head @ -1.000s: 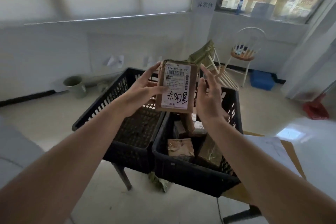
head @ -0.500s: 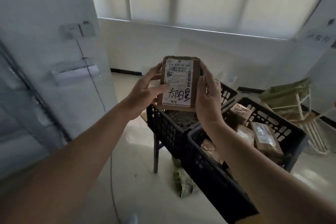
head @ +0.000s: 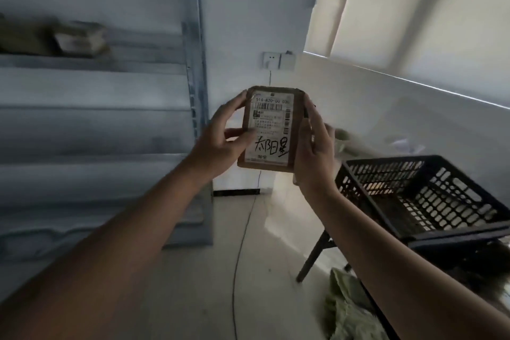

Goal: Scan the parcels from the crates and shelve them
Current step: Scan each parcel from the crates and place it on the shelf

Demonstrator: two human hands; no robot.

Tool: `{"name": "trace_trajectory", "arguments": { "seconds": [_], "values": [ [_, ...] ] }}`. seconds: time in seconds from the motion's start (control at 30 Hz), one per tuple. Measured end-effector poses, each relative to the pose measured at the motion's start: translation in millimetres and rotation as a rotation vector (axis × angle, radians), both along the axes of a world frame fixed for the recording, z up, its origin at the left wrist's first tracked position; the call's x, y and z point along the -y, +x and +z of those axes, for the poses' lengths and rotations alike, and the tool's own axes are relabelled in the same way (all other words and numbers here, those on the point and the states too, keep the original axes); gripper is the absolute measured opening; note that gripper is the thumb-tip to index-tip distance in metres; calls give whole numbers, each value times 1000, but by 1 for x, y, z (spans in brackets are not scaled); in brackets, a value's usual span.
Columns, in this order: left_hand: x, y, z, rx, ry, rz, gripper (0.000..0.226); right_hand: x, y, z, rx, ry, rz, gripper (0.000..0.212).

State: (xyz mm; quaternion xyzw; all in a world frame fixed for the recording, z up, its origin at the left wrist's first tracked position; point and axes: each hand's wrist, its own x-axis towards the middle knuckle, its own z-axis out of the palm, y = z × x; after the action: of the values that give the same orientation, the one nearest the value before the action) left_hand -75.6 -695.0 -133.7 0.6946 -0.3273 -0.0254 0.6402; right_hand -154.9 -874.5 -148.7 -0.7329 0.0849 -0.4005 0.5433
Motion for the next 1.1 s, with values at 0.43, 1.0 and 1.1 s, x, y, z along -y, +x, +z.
{"name": "trace_trajectory", "arguments": {
  "seconds": [0.43,1.0,1.1],
  "values": [
    [-314,68,-5,204,127,341,69,-298,122,-6,-64,47,366,46],
    [-544,172,-38,282,259,772,70,-539,299,-34,-148,52,766,46],
    [-576,198,-42,235,258,833,70,-576,338,-39,-188,57,831,46]
  ]
}}
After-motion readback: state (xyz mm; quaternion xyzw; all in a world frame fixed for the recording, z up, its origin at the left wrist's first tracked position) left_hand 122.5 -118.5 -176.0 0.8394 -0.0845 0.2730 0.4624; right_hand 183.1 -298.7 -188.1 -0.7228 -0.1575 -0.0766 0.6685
